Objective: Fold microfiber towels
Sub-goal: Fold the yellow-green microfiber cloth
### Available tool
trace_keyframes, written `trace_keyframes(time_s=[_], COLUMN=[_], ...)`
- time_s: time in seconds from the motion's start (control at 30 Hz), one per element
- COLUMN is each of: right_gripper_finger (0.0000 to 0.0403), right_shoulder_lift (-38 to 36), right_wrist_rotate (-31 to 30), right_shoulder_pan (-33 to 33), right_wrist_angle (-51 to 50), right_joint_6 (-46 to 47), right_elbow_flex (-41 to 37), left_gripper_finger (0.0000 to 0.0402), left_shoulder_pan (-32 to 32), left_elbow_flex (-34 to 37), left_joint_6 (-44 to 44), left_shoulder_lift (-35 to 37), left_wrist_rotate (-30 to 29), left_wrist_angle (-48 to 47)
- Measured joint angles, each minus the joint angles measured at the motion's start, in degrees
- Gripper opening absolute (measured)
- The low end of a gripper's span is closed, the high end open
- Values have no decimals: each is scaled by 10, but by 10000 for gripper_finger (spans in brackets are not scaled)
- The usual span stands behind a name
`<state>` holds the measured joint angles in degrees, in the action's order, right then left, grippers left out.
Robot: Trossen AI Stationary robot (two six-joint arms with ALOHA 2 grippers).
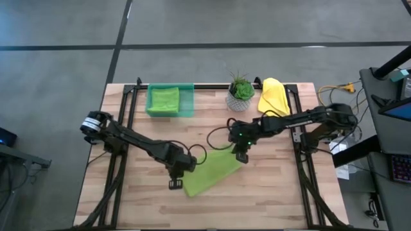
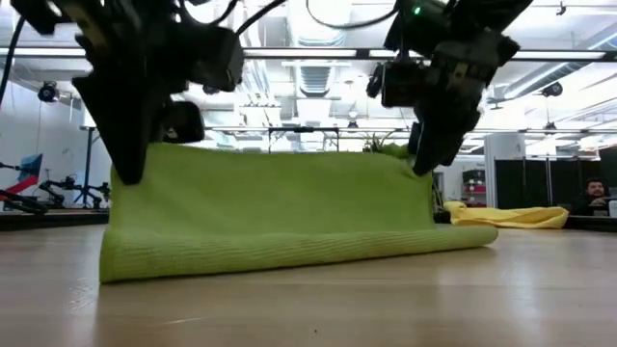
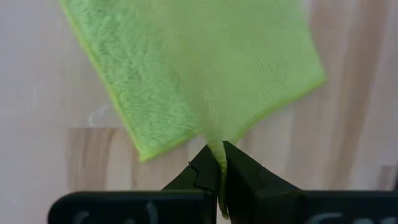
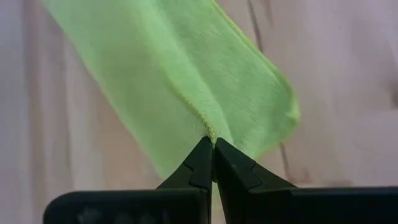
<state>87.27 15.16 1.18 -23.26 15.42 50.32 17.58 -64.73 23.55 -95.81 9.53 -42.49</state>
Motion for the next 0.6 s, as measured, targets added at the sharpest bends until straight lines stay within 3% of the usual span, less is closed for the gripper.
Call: trace_keyframes(time_s=[0.4, 0.6], right_gripper_finger=[9, 13], right_shoulder_lift=[50, 78], right_wrist_rotate=[-2, -29], right_shoulder_pan=[36, 41], right_wrist_angle=[-20, -28], right_joint_6=[-41, -37], right_elbow_flex=[34, 46], left_gripper_finger=[0, 0], left_shoulder_pan=[-11, -18], left_elbow_flex=[61, 62], left_joint_6=[1, 1], left_shoulder_lift=[-1, 0], left_wrist_rotate=[-27, -87], left_wrist_angle=[50, 49])
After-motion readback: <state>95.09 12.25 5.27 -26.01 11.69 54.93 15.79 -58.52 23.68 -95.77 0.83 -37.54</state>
